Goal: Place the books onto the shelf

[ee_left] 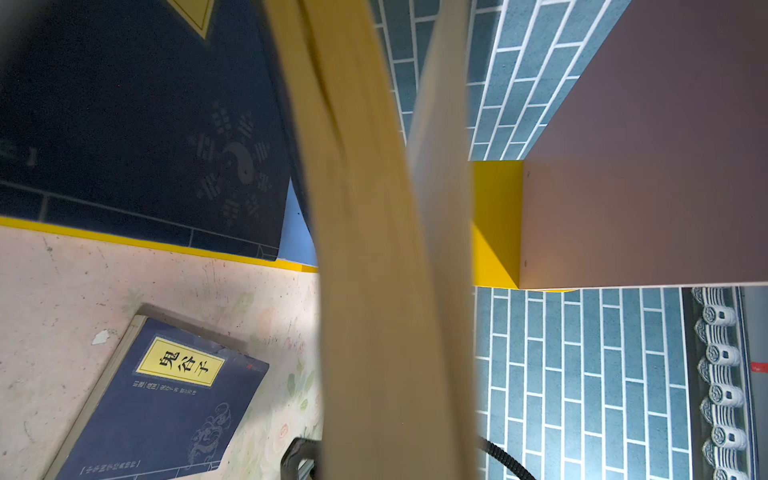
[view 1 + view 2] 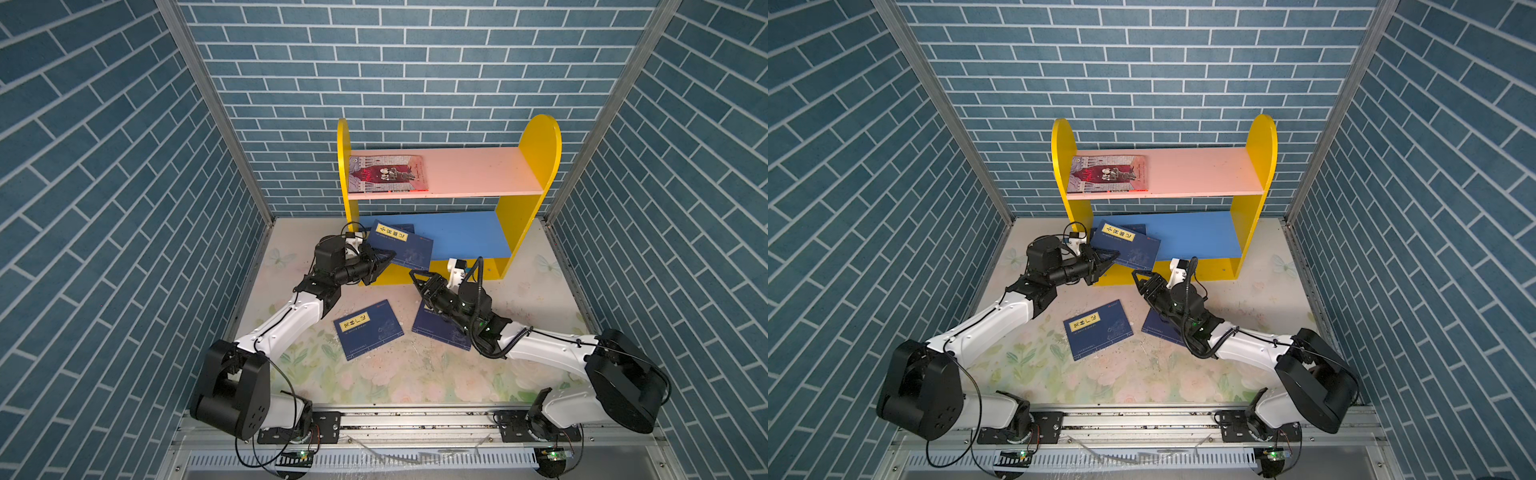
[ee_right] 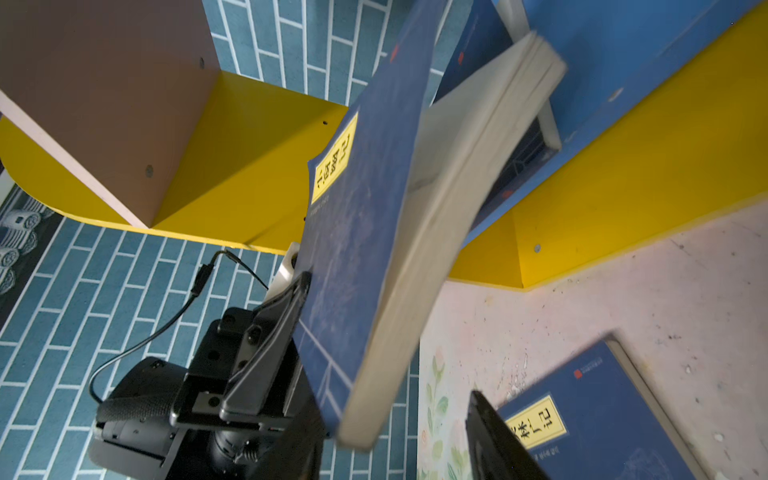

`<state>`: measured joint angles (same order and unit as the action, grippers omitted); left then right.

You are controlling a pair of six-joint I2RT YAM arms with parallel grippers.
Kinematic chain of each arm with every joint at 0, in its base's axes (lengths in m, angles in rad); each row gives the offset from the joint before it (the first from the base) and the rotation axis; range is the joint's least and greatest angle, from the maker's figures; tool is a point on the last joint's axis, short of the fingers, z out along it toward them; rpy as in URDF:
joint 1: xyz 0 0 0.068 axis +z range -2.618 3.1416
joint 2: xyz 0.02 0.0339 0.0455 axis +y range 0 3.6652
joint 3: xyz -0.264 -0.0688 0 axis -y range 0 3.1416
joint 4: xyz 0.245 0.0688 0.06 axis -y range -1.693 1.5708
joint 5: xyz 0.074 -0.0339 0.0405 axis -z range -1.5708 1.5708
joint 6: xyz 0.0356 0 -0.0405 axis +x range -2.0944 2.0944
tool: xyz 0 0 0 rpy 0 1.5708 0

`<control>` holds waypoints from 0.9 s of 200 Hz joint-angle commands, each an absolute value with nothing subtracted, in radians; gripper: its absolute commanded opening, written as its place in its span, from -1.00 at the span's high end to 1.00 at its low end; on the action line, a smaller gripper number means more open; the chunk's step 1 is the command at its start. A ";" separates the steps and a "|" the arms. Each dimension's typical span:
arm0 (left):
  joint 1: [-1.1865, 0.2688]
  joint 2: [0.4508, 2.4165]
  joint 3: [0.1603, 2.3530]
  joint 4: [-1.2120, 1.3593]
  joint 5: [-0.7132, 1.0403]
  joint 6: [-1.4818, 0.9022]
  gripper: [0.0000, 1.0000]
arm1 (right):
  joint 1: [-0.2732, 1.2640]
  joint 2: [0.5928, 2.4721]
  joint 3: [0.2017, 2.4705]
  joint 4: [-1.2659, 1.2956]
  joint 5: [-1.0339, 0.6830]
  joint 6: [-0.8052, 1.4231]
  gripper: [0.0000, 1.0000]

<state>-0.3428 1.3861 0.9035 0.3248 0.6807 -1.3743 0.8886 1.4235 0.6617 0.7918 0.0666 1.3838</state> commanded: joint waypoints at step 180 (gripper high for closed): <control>-0.334 1.351 0.866 0.420 0.666 -1.364 1.00 | 0.884 1.509 0.738 0.986 0.214 1.422 0.36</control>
